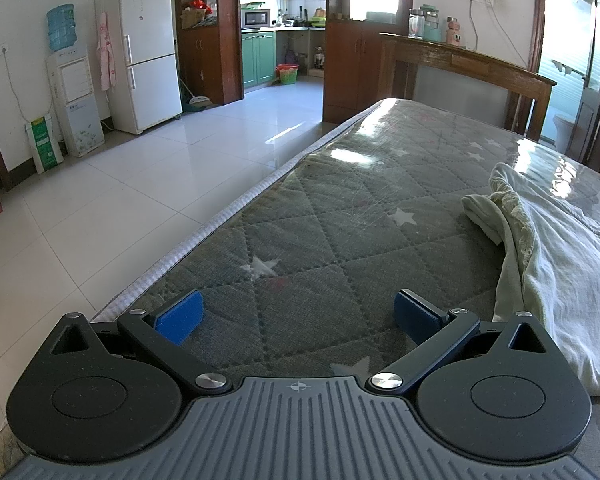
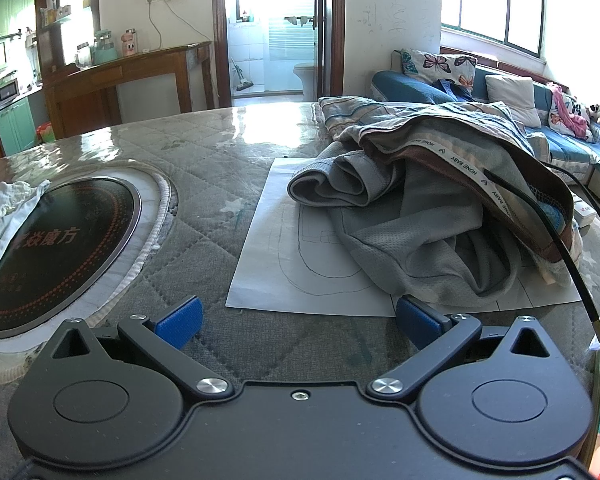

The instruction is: Fold clothes

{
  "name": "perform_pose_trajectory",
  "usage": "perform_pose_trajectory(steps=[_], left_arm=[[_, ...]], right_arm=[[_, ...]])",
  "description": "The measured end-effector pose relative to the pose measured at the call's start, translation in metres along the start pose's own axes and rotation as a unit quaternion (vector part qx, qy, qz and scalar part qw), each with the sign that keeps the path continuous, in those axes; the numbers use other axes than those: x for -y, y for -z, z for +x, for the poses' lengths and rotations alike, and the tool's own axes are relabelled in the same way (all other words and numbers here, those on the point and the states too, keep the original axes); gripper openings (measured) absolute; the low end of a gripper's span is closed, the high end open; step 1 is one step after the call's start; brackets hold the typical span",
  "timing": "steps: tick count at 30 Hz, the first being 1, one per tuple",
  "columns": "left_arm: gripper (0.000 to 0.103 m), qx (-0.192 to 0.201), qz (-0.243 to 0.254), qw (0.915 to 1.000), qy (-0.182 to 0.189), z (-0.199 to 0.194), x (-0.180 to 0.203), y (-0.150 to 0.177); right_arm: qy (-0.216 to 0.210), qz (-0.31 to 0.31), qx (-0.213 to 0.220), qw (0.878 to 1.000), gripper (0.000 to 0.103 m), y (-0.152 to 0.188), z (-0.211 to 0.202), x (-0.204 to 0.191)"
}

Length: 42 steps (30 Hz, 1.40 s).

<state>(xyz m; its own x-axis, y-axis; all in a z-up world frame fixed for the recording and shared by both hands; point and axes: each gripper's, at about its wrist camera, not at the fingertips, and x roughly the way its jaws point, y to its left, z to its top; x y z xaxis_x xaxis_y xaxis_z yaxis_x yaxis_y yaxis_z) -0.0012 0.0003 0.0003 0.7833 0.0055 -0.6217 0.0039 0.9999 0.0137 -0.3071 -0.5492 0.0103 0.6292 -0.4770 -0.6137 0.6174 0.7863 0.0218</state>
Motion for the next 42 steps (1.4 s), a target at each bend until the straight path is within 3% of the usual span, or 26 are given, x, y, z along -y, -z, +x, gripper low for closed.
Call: perform_pose_trajectory(steps=[16, 29, 31, 38, 42], left_arm=[[0.103, -0.001, 0.017, 0.9998, -0.01, -0.003, 0.003, -0.002], [0.102, 0.02, 0.037, 0.9984, 0.037, -0.029, 0.01, -0.028], [0.099, 0.02, 0.046, 0.9974, 0.051, -0.031, 0.013, -0.03], [0.069, 0.012, 0.092, 0.9922, 0.084, -0.034, 0.028, -0.03], [0.062, 0.005, 0.098, 0.9899, 0.102, -0.027, 0.037, -0.032]], right_arm=[[0.0, 0.0, 0.0, 1.0, 0.103, 0.001, 0.0, -0.001], [0.0, 0.0, -0.001, 1.0, 0.103, 0.0, 0.0, -0.002], [0.0, 0.0, -0.001, 1.0, 0.103, 0.0, 0.0, -0.002], [0.0, 0.0, -0.001, 1.0, 0.103, 0.0, 0.0, -0.002], [0.0, 0.0, -0.001, 1.0, 0.103, 0.0, 0.0, -0.002]])
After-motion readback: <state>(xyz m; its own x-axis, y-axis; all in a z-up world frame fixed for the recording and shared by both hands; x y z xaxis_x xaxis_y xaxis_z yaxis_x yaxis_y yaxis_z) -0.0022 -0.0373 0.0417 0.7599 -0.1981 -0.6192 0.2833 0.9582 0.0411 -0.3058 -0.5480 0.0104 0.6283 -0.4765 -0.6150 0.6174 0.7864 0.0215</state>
